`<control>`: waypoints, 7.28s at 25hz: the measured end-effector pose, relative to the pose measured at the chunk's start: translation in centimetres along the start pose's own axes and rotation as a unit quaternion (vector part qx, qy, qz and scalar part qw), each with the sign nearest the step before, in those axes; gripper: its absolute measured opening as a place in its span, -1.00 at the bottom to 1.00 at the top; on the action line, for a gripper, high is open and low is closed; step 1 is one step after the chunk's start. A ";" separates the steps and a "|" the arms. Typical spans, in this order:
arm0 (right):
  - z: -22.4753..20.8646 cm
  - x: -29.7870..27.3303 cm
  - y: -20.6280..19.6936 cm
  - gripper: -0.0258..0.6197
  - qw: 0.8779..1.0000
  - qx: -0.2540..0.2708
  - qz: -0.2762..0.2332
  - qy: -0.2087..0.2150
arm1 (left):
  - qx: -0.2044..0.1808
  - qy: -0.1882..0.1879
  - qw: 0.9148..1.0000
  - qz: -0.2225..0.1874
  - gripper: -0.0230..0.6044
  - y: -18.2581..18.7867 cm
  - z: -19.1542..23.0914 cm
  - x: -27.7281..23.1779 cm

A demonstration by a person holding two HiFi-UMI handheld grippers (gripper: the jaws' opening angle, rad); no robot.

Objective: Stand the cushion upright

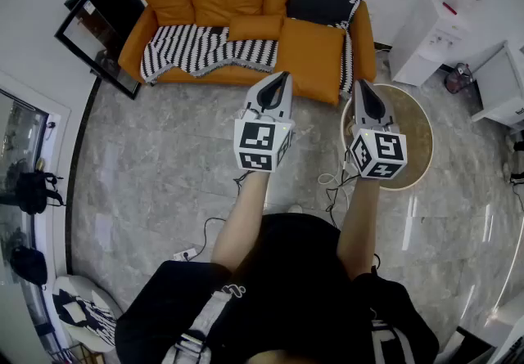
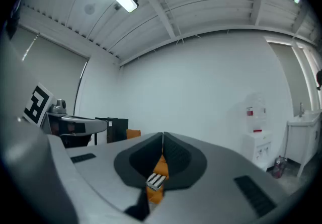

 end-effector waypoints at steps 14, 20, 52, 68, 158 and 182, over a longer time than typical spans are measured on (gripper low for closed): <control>-3.4 0.3 -0.7 -0.88 1.000 -0.018 -0.017 -0.009 | 0.005 0.033 0.999 0.012 -0.90 -1.0 -0.6 -0.1; -4.3 0.0 0.2 -0.88 0.999 -0.022 -0.037 -0.003 | -0.001 0.045 0.999 0.002 -0.90 -0.1 -0.4 -0.2; -10.6 -12.5 -3.6 -0.88 0.999 -0.022 -0.049 -0.009 | 0.019 0.032 0.999 -0.010 -0.90 -4.4 7.2 -14.4; -17.6 -32.7 -1.6 -0.88 0.997 -0.040 -0.033 -0.050 | 0.026 -0.043 0.999 0.012 -0.90 -1.3 17.1 -37.7; -20.7 -32.3 -61.9 -0.54 0.801 0.031 0.594 0.071 | 0.037 0.011 0.825 0.564 -0.47 -59.3 24.0 -38.5; -19.6 -34.6 -61.6 -0.84 0.806 -0.071 0.587 -0.002 | 0.055 -0.022 0.814 0.577 -0.85 -58.5 25.6 -40.8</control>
Point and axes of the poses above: the fingertips, and each gripper's own axes: x backward along the fingers, z to its left, y out of its top, the point moved 9 cm from there along x, backward along the fingers, and after that the axes turned 3 degrees about x, right-handed, at the moved point
